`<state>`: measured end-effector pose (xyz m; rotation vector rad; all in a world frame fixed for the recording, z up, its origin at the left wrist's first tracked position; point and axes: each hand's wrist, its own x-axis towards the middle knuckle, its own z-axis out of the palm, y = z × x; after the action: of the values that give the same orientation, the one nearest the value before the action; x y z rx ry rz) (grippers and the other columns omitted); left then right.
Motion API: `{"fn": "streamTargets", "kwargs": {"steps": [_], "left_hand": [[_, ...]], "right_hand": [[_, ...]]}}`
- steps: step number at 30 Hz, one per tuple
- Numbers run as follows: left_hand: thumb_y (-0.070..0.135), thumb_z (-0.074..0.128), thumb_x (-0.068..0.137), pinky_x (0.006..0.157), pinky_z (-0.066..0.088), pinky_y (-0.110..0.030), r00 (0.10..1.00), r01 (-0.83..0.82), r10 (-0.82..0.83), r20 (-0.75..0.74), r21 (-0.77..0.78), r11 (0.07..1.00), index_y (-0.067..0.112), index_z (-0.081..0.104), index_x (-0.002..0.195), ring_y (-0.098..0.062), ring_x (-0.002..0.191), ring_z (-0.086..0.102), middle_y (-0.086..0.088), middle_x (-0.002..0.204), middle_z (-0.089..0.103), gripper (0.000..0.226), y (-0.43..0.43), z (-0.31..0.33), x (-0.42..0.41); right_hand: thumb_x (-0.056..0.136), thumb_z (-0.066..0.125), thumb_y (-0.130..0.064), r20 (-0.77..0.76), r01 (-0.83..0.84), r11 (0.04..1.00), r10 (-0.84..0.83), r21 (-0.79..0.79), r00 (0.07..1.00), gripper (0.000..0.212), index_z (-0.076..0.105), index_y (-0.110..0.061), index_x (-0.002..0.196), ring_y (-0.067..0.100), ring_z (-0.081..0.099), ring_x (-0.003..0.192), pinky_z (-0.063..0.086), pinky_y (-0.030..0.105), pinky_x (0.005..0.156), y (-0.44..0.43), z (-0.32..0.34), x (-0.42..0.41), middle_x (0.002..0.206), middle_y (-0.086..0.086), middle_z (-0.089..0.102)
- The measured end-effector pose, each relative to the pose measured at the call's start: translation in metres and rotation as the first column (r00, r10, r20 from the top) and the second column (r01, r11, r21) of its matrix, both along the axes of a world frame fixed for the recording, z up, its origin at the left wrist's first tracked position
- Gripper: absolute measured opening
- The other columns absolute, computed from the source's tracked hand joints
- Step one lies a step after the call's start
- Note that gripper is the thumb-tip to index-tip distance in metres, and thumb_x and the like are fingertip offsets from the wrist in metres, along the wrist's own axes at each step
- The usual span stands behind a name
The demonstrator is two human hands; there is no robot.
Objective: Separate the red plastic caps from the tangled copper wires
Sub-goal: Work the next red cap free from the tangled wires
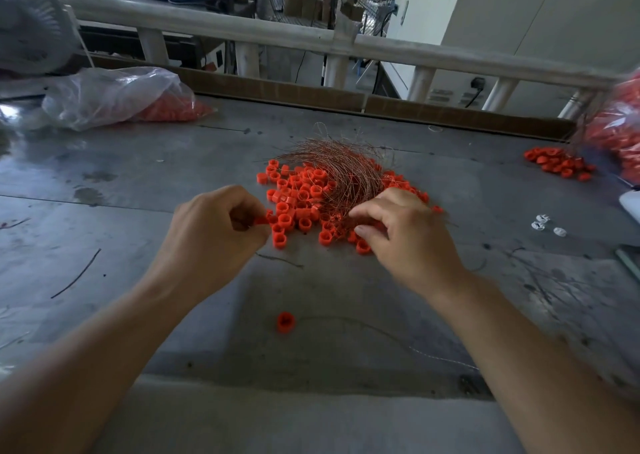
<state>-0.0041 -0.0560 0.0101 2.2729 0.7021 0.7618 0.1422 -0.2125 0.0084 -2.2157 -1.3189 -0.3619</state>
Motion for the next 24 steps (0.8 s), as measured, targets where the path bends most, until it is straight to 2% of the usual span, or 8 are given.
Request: {"fn": "streamTargets", "kwargs": {"steps": [2,5,8,12,15,18,21,24], "left_hand": [[0.009,0.072,0.074,0.054,0.036,0.001,0.999,0.036,-0.036,0.021,-0.031,0.999,0.031,0.06,0.065,0.008,0.069,0.057,0.014,0.065,0.062,0.027,-0.006,0.0,0.0],[0.009,0.073,0.072,0.056,0.037,0.001,0.996,0.087,-0.087,0.011,-0.039,0.995,0.032,0.058,0.063,0.007,0.071,0.057,0.014,0.064,0.062,0.029,-0.01,-0.003,0.002],[0.009,0.074,0.071,0.057,0.036,0.001,0.994,0.112,-0.111,0.012,-0.025,0.993,0.035,0.057,0.062,0.008,0.071,0.057,0.016,0.062,0.061,0.032,-0.011,-0.004,0.002],[0.009,0.074,0.07,0.058,0.037,0.001,0.986,0.163,-0.16,0.055,-0.039,0.986,0.04,0.057,0.066,0.009,0.068,0.058,0.018,0.063,0.064,0.036,-0.012,-0.005,0.0],[0.008,0.073,0.071,0.057,0.038,0.001,0.964,0.249,-0.242,0.108,-0.051,0.967,0.043,0.06,0.073,0.013,0.062,0.057,0.031,0.077,0.063,0.037,-0.017,-0.001,-0.002],[0.008,0.076,0.071,0.063,0.045,-0.007,0.908,0.399,-0.398,0.13,0.019,0.917,0.042,0.064,0.077,0.005,0.075,0.062,0.025,0.088,0.066,0.036,-0.022,0.002,-0.003],[0.02,0.072,0.07,0.068,0.051,-0.016,0.845,0.517,-0.522,0.115,0.067,0.853,0.037,0.069,0.082,-0.002,0.086,0.063,0.023,0.114,0.058,0.02,-0.029,0.002,-0.003],[0.017,0.069,0.071,0.073,0.052,-0.015,0.779,0.614,-0.613,0.128,0.037,0.788,0.029,0.073,0.086,0.002,0.093,0.061,0.021,0.12,0.055,0.019,-0.034,0.0,-0.002]], "right_hand": [[0.078,0.07,-0.013,0.041,-0.008,0.999,0.01,-0.047,0.999,0.026,0.069,-0.011,0.104,0.017,0.048,0.091,0.026,0.014,0.073,0.005,-0.005,-0.001,0.091,0.004,0.058],[0.078,0.07,-0.013,0.087,-0.014,0.997,0.021,-0.077,0.996,0.021,0.07,-0.009,0.099,0.021,0.051,0.088,0.04,0.026,0.074,0.008,-0.01,-0.003,0.086,0.005,0.057],[0.073,0.073,-0.007,0.121,-0.023,1.0,0.02,0.021,0.992,0.008,0.073,-0.005,0.081,0.025,0.055,0.075,0.047,0.034,0.066,0.007,-0.009,-0.004,0.075,0.008,0.062],[0.07,0.07,-0.007,0.082,-0.1,0.972,0.084,0.215,0.993,0.008,0.073,-0.005,0.077,0.023,0.066,0.075,0.05,0.035,0.074,0.006,-0.001,-0.006,0.079,0.007,0.071],[0.075,0.067,-0.01,0.061,-0.152,0.908,0.139,0.389,0.988,0.011,0.073,-0.005,0.083,0.013,0.066,0.073,0.054,0.039,0.071,0.001,0.009,-0.009,0.078,0.002,0.07],[0.077,0.066,-0.013,0.035,-0.205,0.853,0.215,0.481,0.976,0.018,0.068,-0.013,0.095,0.006,0.064,0.078,0.053,0.036,0.074,-0.005,0.017,-0.015,0.082,-0.011,0.064],[0.075,0.069,-0.02,-0.052,-0.27,0.824,0.34,0.498,0.939,0.028,0.058,-0.028,0.099,0.006,0.065,0.079,0.054,0.041,0.077,-0.009,0.023,-0.025,0.081,-0.019,0.062],[0.072,0.072,-0.024,-0.175,-0.339,0.813,0.464,0.473,0.868,0.027,0.06,-0.036,0.093,0.008,0.066,0.08,0.053,0.043,0.076,-0.011,0.026,-0.032,0.079,-0.018,0.065]]}}
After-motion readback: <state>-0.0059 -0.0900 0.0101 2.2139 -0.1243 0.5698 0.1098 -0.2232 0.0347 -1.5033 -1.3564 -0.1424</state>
